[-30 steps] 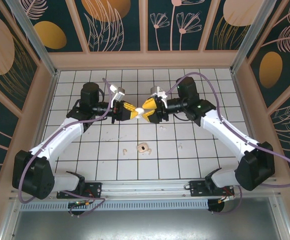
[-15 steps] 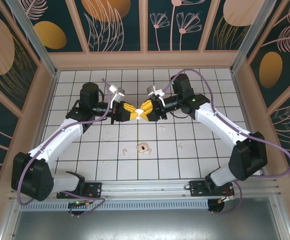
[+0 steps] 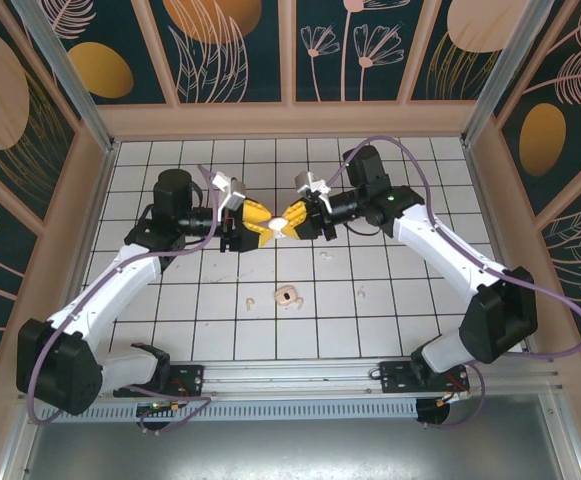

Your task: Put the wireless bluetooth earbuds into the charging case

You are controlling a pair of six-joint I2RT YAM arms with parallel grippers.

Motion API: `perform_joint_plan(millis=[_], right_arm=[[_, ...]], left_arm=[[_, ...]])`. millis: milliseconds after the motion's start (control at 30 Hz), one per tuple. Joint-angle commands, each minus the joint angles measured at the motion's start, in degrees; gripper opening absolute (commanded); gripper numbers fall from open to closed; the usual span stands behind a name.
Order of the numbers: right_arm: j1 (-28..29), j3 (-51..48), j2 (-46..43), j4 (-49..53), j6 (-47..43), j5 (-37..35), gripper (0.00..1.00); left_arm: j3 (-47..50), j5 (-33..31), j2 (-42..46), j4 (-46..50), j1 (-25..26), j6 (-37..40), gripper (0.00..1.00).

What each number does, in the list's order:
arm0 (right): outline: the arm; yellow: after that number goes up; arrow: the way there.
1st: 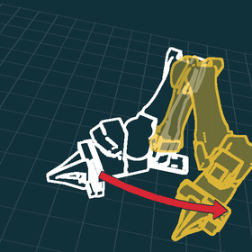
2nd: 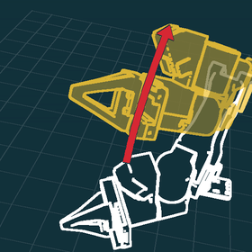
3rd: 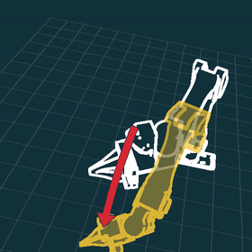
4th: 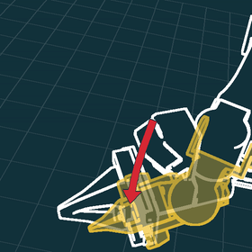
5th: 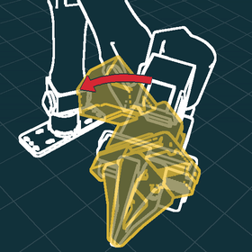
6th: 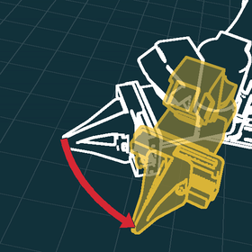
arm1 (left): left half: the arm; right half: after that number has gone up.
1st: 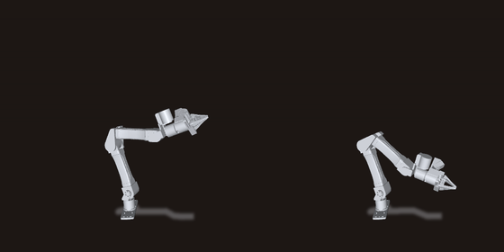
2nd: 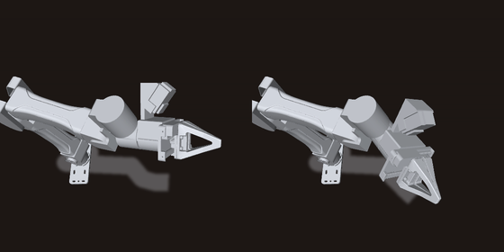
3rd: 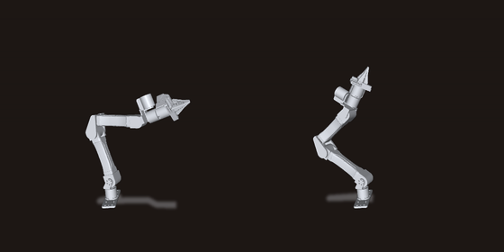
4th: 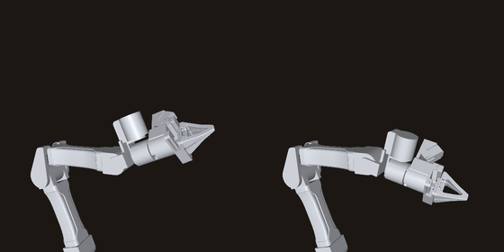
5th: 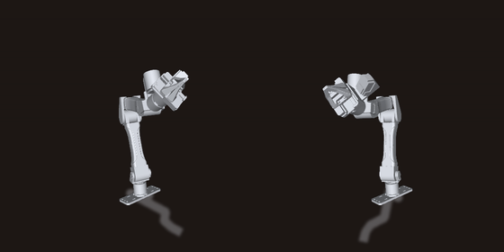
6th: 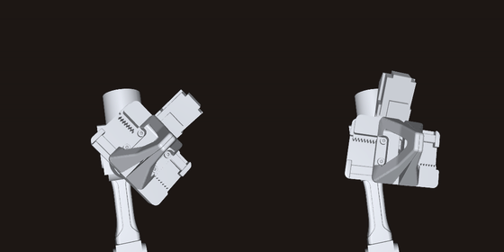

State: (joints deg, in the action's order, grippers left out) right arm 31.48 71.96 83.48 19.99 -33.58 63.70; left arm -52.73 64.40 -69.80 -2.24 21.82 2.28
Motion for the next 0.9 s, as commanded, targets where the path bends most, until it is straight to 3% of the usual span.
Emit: perform_joint_plan(millis=[0,633,700,867], right_arm=[[0.2,-0.2,-3.1,0.5,-3.6,-2.6,0.17],[4.9,4.5,0.4,2.2,-5.2,-4.6,0.17],[4.9,4.7,0.4,1.9,-5.0,-4.5,0.17],[4.9,4.7,0.4,1.6,-4.6,-4.6,0.17]], left_arm=[[0.9,-0.9,1.9,2.6,0.0,7.2,0.56],[0.9,-0.4,1.3,6.4,0.0,11.7,0.55],[0.9,-0.3,1.2,6.5,0.0,11.7,0.52],[0.9,-0.1,1.2,6.9,0.0,12.5,0.32]])
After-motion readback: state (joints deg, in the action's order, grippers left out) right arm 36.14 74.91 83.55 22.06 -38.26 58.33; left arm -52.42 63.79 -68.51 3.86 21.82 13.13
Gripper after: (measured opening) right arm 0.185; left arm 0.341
